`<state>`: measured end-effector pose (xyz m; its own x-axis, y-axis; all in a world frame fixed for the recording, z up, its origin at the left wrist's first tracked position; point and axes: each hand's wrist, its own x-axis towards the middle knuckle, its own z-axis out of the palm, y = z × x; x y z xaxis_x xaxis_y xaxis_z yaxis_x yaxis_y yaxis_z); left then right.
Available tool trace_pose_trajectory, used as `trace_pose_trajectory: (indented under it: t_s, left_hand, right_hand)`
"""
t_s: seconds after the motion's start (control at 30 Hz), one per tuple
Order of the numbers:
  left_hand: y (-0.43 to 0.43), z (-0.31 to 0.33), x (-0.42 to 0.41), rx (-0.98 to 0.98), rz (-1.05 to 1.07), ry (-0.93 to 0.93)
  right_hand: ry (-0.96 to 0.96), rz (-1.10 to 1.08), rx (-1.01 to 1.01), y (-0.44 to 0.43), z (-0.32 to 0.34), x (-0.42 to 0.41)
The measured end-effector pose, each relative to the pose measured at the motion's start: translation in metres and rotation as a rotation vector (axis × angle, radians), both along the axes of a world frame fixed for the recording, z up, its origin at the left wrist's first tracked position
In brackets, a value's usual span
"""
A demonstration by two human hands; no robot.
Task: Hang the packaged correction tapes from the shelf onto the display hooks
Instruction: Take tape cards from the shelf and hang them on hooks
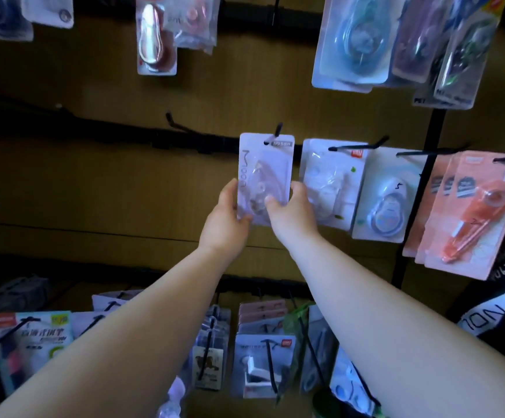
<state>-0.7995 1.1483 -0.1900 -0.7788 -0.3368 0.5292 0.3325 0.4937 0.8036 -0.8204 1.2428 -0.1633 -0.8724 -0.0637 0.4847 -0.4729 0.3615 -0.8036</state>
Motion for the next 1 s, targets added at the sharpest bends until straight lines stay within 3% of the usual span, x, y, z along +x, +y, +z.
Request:
trace_pose_trajectory:
  t_s: [0.2, 0.33, 0.47, 0.63, 0.73, 0.87, 1.0]
  left_hand:
    - [-0.001, -0.029, 0.026, 0.057, 0.01, -0.097]
    - [0.004, -0.045, 0.081, 0.122, 0.042, -0.041]
    - [0.023, -0.089, 0.168, 0.169, -0.16, -0.049]
    - [0.039, -0.188, 0.215, 0.181, -0.336, -0.392]
    - [0.046, -0.244, 0.195, 0.046, -0.388, -0.691]
    - [0.054, -0.295, 0.143, -0.265, -0.39, -0.949]
    - [0.066, -0.346, 0.1, -0.362, -0.322, -1.065]
  right_hand:
    - [-0.096, 0.068, 0.024, 0.013, -0.019, 0.017]
    - [-0.084, 0.073, -0.005, 0.034, -0.035, 0.051]
    - [0.006, 0.143, 0.074, 0.065, -0.072, 0.101]
    - [-0.266, 0.301, 0.225, 0.098, -0.15, 0.157]
    - [-0.516, 0.311, 0.385, 0.117, -0.215, 0.164]
    - [-0.724, 0.207, 0.402, 0.143, -0.289, 0.128]
    - [-0.915, 0.024, 0.323, 0.167, -0.354, 0.089]
